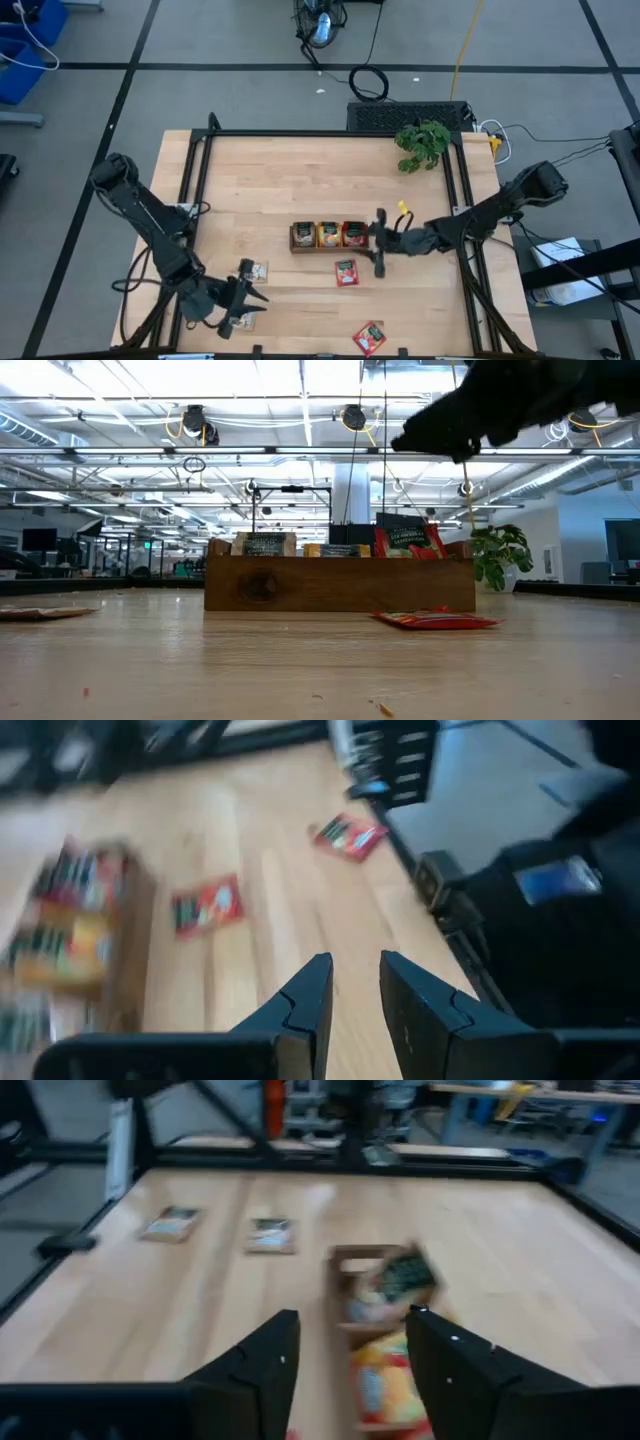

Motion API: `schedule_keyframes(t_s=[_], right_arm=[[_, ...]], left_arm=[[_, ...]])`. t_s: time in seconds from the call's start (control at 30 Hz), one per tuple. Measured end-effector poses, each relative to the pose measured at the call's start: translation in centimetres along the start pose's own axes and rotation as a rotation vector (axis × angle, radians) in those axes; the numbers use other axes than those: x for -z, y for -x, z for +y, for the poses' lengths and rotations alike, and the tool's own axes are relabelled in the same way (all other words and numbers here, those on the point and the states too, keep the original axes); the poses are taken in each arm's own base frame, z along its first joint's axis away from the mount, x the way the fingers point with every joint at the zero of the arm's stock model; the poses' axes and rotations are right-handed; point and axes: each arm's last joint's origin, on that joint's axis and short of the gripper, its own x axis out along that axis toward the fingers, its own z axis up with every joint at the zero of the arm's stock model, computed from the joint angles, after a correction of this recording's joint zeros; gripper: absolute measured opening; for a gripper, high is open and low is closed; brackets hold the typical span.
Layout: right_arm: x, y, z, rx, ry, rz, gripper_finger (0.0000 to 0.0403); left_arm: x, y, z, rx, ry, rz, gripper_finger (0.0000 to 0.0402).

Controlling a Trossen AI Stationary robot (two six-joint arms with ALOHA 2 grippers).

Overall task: Pick & Place Tea
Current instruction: Put the brown tea bag into the left section of the wooden organizer

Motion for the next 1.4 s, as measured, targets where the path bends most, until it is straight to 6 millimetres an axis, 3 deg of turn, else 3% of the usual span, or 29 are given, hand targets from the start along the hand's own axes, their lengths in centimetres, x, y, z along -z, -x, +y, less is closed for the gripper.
schedule_keyframes(t_s=[0.13, 0.37, 0.53, 0.8, 1.17, 1.4], right_arm=[[-1.2, -1.1, 3.0, -0.066, 0.086, 0.026, 0.0143], [-0.9, -4.8, 6.7, -0.109, 0.235, 0.062, 0.0088], [-0.6, -9.1, 8.2, -0.096, 0.282, 0.067, 0.0055], [0.7, -13.7, 8.6, -0.171, 0.305, 0.133, 0.0003], [1.7, -14.6, 7.6, -0.191, 0.243, 0.178, 0.0010], [1.9, -14.4, 7.9, -0.198, 0.253, 0.190, 0.0001]], left_arm=[[0.9, 0.2, -0.6, -0.003, 0.233, 0.059, 0.0090], [3.2, 0.1, -4.4, -0.045, 0.201, 0.292, 0.0090], [5.6, -0.1, -3.9, -0.230, 0.360, 0.405, 0.0090], [8.0, -2.1, -2.5, -0.386, 0.260, 0.532, 0.0090], [8.8, -4.6, 1.7, -0.579, 0.261, 0.686, 0.0090], [8.7, -6.3, 3.0, -0.501, 0.355, 0.772, 0.0090]])
